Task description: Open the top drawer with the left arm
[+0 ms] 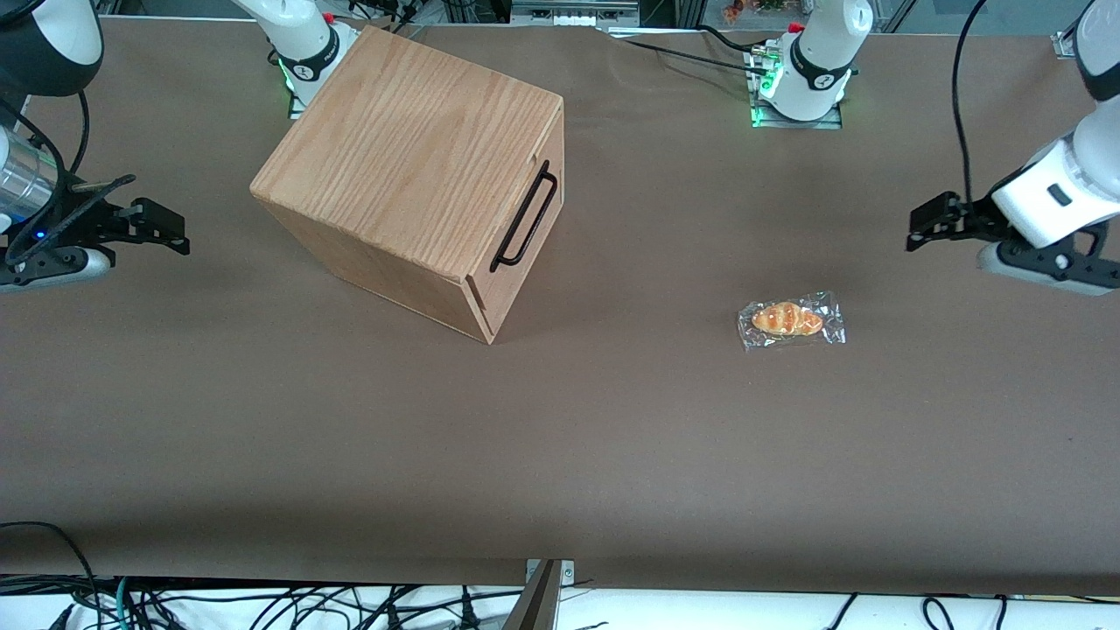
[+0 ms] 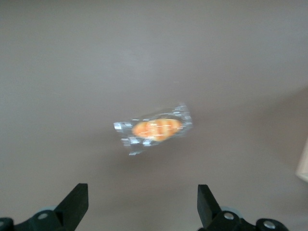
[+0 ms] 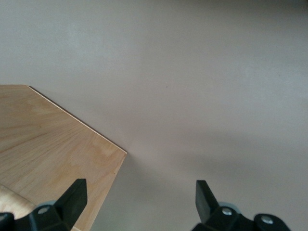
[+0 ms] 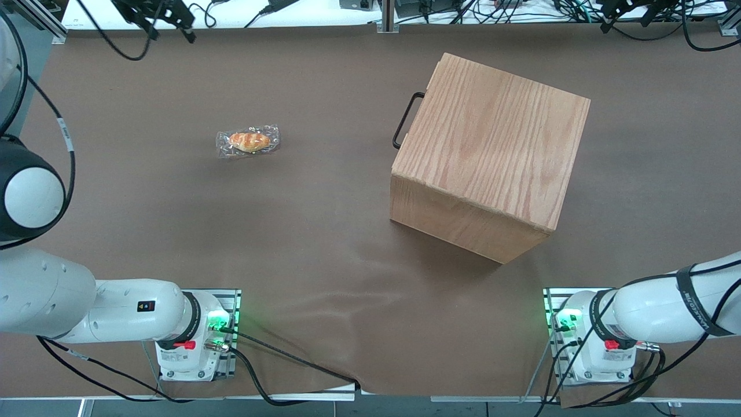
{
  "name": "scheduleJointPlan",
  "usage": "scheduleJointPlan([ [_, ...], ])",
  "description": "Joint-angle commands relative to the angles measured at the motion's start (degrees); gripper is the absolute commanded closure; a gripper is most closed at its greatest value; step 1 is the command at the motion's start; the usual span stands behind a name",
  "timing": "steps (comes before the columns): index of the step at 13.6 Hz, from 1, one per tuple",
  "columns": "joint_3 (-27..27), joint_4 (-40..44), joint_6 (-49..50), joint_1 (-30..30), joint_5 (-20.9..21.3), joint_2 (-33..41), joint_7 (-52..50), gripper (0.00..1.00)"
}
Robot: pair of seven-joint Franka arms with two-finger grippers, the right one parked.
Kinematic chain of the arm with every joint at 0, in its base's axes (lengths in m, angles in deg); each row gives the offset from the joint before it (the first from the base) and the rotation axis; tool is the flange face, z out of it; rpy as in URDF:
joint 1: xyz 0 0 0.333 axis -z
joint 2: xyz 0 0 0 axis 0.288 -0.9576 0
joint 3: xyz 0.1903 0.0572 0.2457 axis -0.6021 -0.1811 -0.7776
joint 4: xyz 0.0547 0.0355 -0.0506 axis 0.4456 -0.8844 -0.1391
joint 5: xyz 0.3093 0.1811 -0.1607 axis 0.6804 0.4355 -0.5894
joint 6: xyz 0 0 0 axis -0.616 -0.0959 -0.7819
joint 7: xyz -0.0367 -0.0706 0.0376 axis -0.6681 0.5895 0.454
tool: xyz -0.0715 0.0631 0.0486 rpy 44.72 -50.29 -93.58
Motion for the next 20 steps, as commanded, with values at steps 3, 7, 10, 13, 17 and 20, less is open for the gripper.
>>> scheduleJointPlan([
  [3, 1.9, 2.1, 1.3, 2.0, -10.6, -7.2, -8.0, 0.00],
  [7, 9.0, 2.7, -3.5, 5.6, -16.5, -14.3, -8.1, 0.00],
  [10, 11.5, 2.8, -11.7, 11.9, -19.5, -16.9, -9.1, 0.00],
  [13, 11.5, 2.8, -17.6, 17.1, -23.7, -19.1, -9.1, 0.00],
  [17, 11.5, 2.8, -23.1, 23.2, -24.5, -21.7, -9.2, 0.00],
  [20, 11.5, 2.8, -23.2, 25.6, -26.3, -22.3, -9.5, 0.00],
])
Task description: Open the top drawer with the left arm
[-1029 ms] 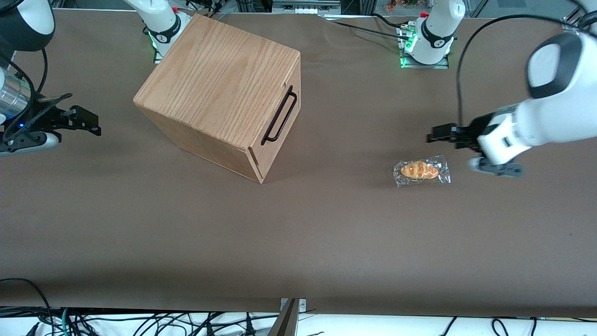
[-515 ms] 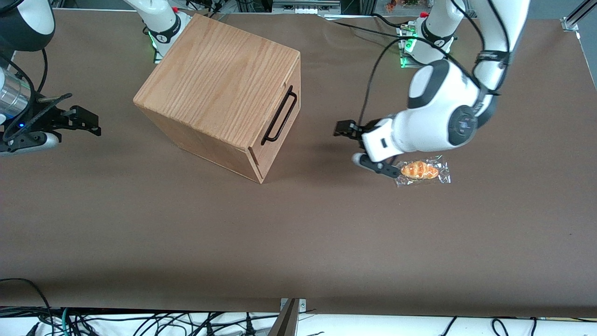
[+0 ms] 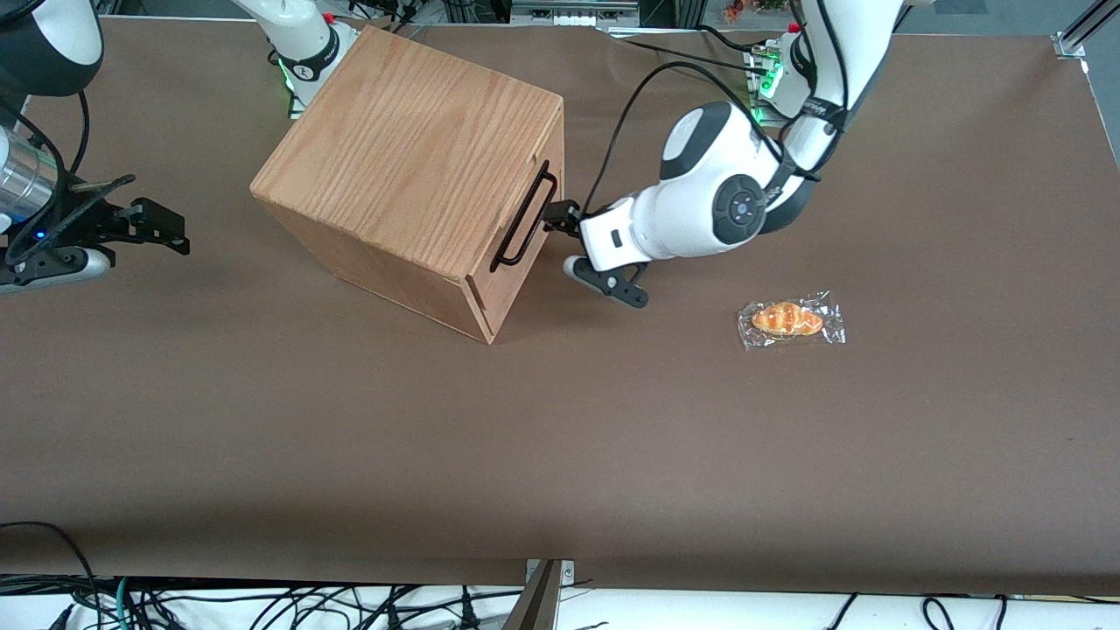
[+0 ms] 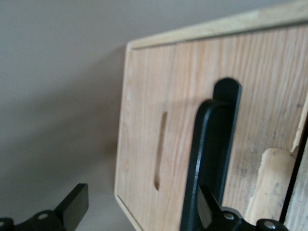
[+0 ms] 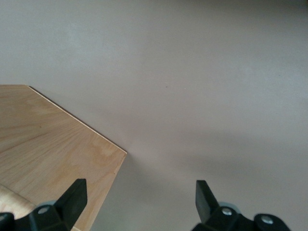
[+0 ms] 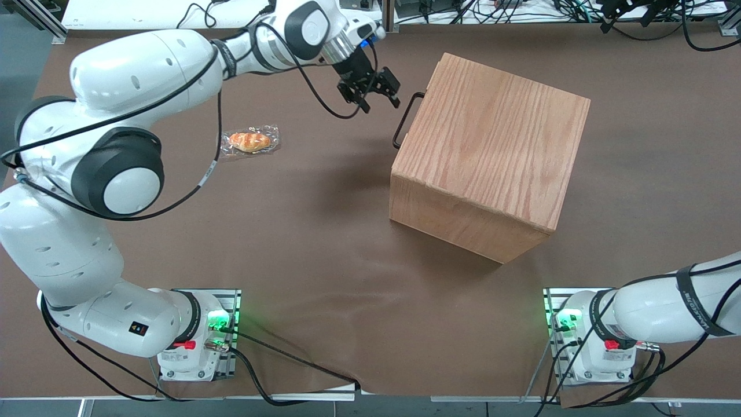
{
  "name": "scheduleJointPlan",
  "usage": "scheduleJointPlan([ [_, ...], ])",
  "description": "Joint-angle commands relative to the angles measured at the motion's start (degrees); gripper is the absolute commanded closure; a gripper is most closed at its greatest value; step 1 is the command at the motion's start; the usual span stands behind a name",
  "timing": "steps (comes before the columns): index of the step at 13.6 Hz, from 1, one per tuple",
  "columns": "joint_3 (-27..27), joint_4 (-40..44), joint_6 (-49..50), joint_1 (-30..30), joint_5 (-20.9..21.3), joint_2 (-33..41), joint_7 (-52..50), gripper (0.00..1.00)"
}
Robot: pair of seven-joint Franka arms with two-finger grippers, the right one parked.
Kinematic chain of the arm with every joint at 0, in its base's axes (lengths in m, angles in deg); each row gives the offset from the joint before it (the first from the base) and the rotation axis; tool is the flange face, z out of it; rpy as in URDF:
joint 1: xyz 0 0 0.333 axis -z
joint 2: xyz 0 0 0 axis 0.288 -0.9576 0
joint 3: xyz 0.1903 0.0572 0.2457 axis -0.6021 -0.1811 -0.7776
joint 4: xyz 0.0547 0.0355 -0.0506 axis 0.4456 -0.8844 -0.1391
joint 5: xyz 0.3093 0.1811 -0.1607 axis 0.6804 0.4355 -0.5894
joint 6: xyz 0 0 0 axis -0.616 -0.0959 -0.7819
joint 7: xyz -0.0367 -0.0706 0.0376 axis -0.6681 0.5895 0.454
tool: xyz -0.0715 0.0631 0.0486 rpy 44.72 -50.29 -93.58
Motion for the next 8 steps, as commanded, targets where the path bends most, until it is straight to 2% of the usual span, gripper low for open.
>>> scheduleJointPlan([
  [1, -0.5, 1.9, 0.1, 1.5, -1.4, -1.3, -0.9, 0.00],
  [8, -0.8, 1.9, -3.7, 4.4, -0.6, -2.9, -2.4, 0.00],
])
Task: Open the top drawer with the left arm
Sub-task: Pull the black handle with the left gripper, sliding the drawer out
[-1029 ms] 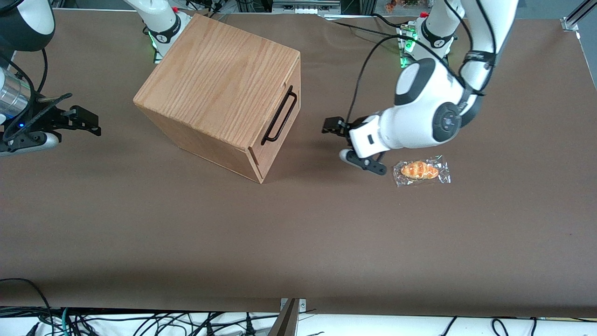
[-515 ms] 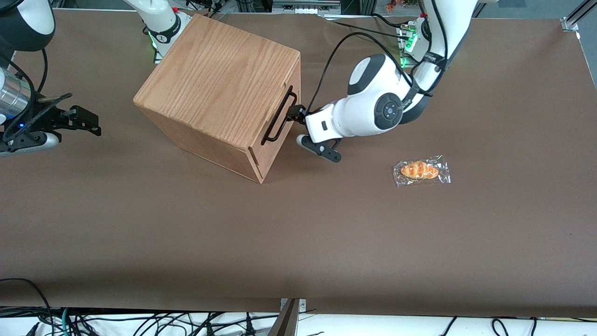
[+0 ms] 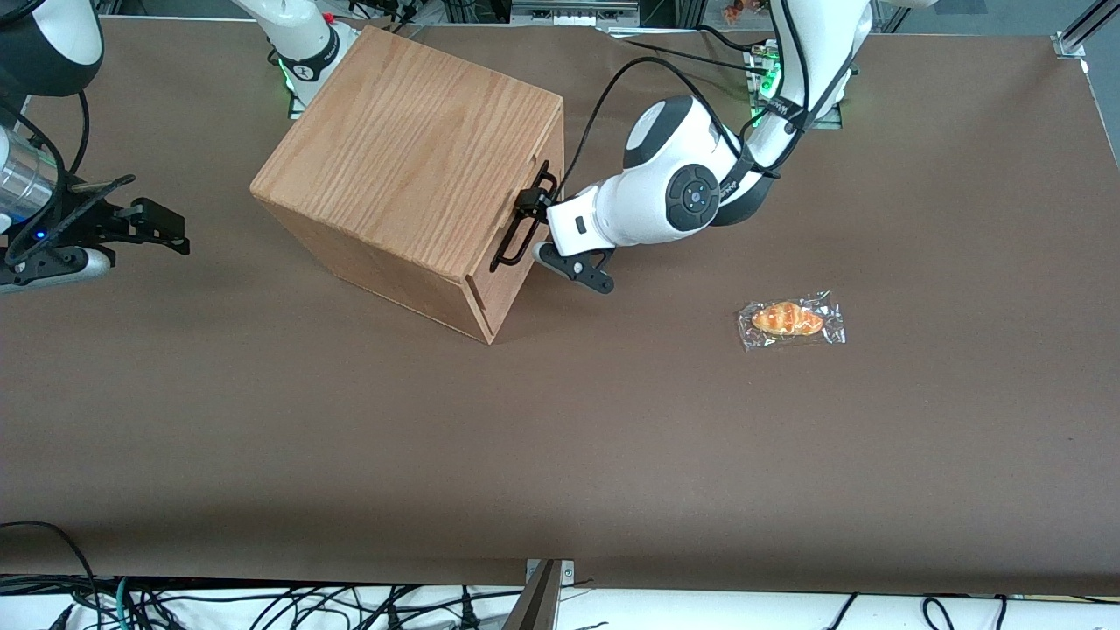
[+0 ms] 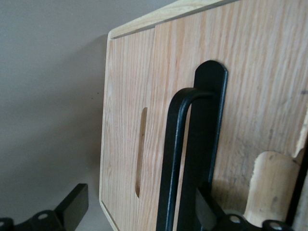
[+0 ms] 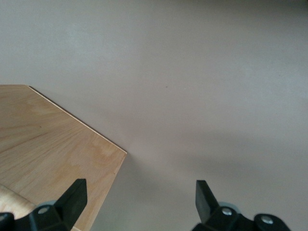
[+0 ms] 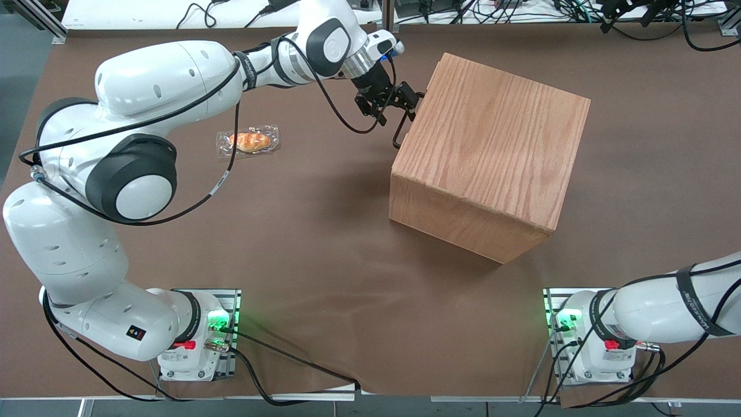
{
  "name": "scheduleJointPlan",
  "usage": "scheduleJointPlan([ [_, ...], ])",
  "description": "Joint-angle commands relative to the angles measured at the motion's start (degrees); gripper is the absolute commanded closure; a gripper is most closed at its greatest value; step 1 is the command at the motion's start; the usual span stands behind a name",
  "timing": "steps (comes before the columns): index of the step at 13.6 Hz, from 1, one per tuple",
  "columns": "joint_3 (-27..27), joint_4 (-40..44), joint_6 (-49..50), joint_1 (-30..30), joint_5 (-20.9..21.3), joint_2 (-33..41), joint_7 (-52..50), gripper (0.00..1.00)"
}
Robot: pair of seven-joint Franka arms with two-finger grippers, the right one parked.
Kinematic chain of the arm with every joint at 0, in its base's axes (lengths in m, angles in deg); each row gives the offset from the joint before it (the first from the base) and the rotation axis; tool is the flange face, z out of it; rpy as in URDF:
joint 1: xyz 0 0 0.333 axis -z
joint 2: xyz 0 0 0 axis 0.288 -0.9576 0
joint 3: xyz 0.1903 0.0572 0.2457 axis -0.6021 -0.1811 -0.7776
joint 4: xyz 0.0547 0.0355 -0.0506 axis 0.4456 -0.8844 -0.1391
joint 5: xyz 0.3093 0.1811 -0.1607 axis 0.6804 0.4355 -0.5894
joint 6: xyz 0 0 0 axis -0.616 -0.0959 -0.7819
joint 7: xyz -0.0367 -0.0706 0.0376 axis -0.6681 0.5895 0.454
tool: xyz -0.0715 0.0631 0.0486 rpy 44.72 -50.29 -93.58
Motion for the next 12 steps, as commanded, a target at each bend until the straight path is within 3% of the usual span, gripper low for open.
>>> scheduleJointPlan([
  [1, -1.0, 1.8, -0.5, 0.9, -0.2, -1.5, -0.9, 0.00],
  [6, -2.6, 1.7, -0.5, 0.4, 0.0, -2.3, -0.5, 0.00],
  [9, -3.2, 1.7, -0.5, 0.1, 3.9, -2.3, -0.9, 0.00],
  [12, -3.4, 1.7, -0.1, -1.4, 5.0, -2.2, -0.7, 0.00],
])
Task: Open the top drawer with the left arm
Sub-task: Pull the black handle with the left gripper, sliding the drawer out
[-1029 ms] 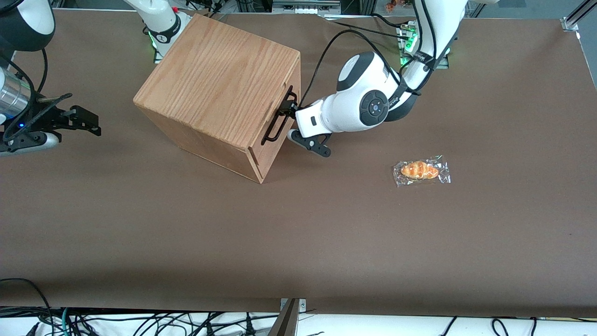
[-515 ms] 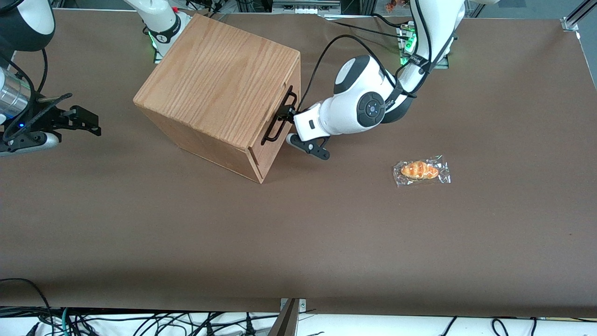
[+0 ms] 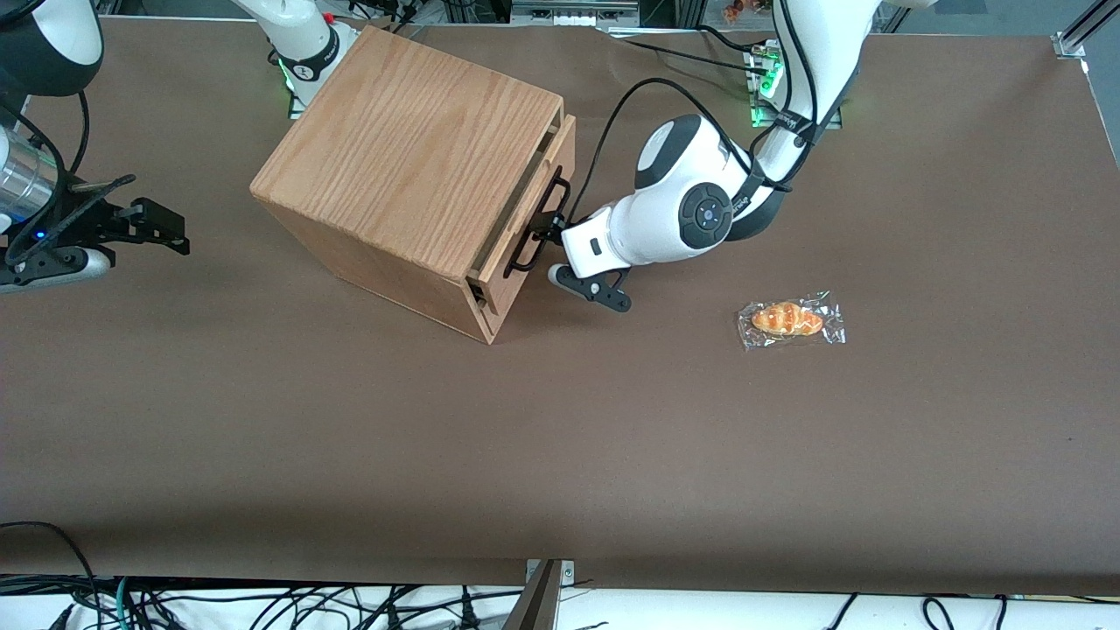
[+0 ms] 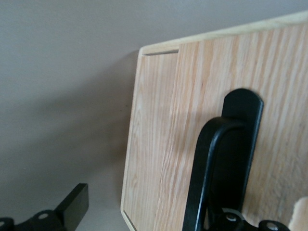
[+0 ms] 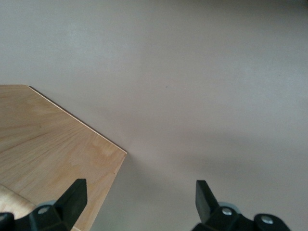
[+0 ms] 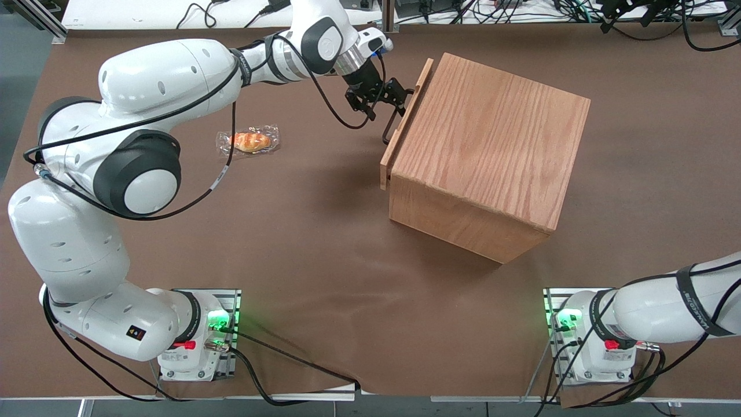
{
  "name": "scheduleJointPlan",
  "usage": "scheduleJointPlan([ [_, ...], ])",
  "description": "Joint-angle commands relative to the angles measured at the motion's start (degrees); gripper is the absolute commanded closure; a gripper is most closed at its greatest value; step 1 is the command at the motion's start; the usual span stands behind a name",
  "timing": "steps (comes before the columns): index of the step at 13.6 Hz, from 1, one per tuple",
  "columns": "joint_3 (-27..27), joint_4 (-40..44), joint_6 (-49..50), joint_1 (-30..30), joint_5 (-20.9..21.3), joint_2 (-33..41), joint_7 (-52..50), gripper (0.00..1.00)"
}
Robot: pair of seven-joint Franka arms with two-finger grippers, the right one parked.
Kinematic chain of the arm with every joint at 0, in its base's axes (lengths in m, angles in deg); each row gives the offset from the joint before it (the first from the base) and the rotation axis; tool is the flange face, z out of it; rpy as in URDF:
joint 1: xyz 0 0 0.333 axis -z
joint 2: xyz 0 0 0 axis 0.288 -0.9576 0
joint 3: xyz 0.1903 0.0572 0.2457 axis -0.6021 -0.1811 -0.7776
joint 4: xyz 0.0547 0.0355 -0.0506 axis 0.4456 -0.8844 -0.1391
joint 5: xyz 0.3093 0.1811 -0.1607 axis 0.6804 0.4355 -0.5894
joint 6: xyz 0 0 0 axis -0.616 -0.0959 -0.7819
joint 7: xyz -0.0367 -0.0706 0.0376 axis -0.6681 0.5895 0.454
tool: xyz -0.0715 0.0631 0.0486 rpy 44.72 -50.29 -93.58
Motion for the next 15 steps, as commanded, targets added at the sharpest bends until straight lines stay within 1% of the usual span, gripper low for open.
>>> scheduleJointPlan([
  [1, -0.5, 1.3, 0.5, -1.6, 3.8, -0.9, -0.5, 0.00],
  [4, -0.5, 1.3, 0.6, -3.5, 4.4, -0.8, -0.1, 0.00],
  [6, -0.5, 1.4, 0.7, -4.8, 5.6, -0.7, -0.1, 0.00],
  [10, -0.5, 1.5, 2.0, -7.2, 5.6, -0.6, 0.0, 0.00],
  [13, -0.5, 1.5, 2.5, -7.9, 5.6, -0.6, 0.0, 0.00],
  [15, -0.4, 1.5, 2.9, -8.7, 7.8, -0.6, 0.0, 0.00],
])
